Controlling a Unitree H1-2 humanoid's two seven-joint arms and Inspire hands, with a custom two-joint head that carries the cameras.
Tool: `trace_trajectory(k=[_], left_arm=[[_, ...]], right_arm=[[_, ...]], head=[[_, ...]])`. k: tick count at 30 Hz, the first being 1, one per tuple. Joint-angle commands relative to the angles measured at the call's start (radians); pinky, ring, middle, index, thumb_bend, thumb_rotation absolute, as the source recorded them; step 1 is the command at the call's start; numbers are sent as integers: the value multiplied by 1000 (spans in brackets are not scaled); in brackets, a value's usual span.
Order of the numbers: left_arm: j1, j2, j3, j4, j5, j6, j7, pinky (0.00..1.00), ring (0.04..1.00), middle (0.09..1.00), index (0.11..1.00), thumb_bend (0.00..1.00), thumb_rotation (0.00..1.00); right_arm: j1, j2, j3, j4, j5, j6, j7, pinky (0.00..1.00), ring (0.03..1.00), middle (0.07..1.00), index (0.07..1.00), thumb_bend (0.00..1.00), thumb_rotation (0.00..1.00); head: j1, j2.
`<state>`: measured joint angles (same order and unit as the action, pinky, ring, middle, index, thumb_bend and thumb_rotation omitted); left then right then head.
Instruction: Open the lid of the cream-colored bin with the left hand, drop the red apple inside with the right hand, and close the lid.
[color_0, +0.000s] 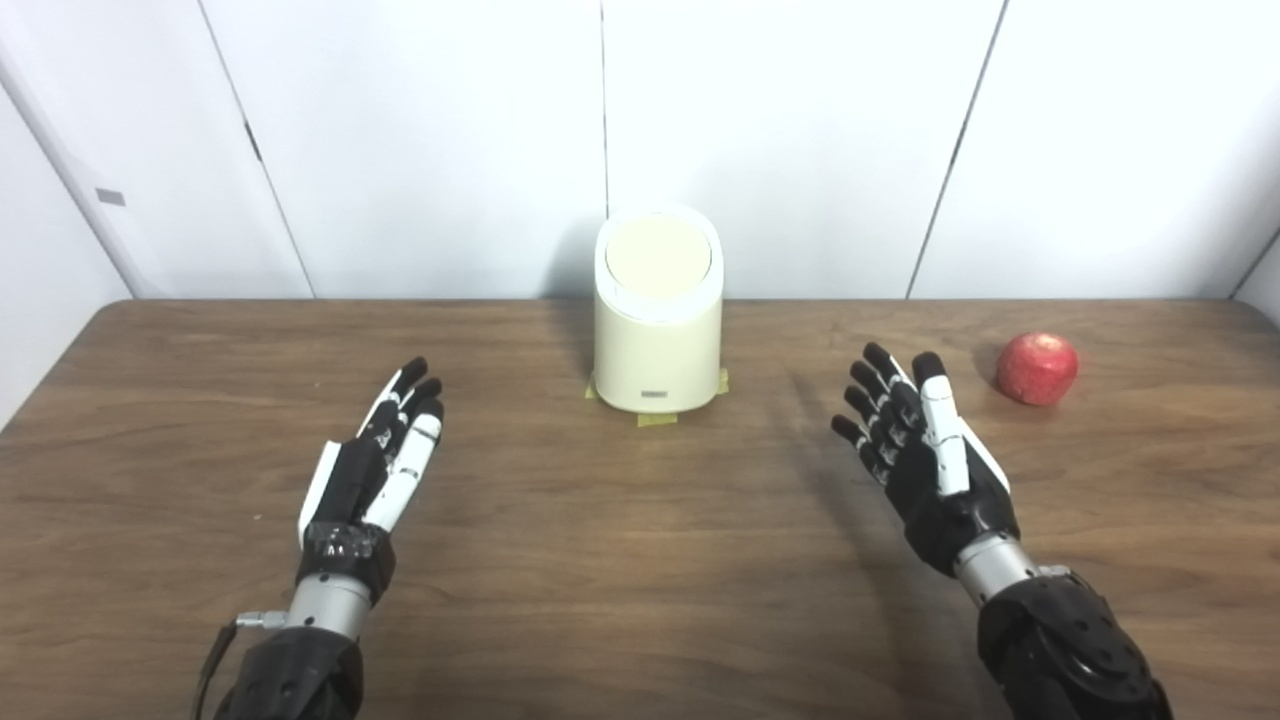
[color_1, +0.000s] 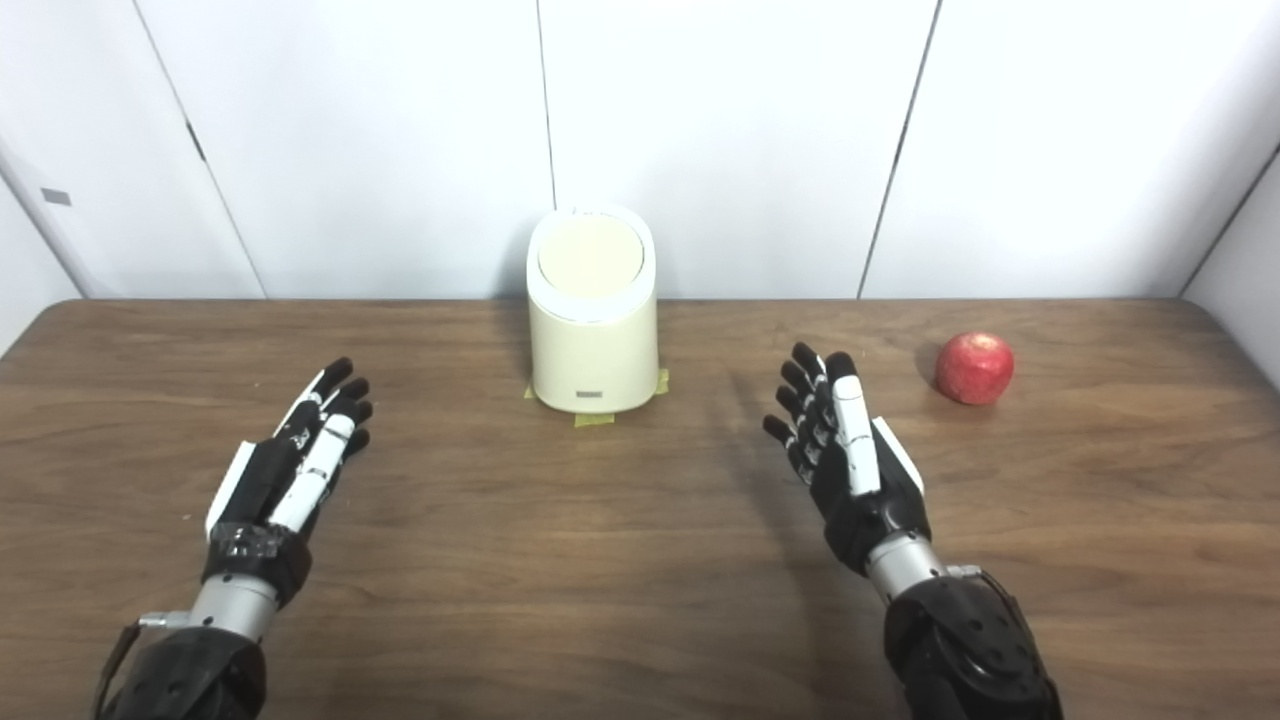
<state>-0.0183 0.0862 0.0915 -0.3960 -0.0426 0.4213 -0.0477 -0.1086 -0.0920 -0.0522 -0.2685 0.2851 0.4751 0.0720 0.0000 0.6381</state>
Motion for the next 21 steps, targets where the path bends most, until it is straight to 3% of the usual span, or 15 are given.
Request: trace_trajectory(k=[1,21], left_arm=[[-39,4,0,-38,-3,-8,6,934,934,936,968,282,606],[-36,11,-5,-40,1,-3,1,926,919,920,964,293,573]], right_arm=[[-44,-14,2,-41,10,-9,12,940,1000,1000,1000,521,1000],[-43,-55,45,-47,31,-6,5,898,978,990,981,510,1000]], head=[[1,0],[-1,11]])
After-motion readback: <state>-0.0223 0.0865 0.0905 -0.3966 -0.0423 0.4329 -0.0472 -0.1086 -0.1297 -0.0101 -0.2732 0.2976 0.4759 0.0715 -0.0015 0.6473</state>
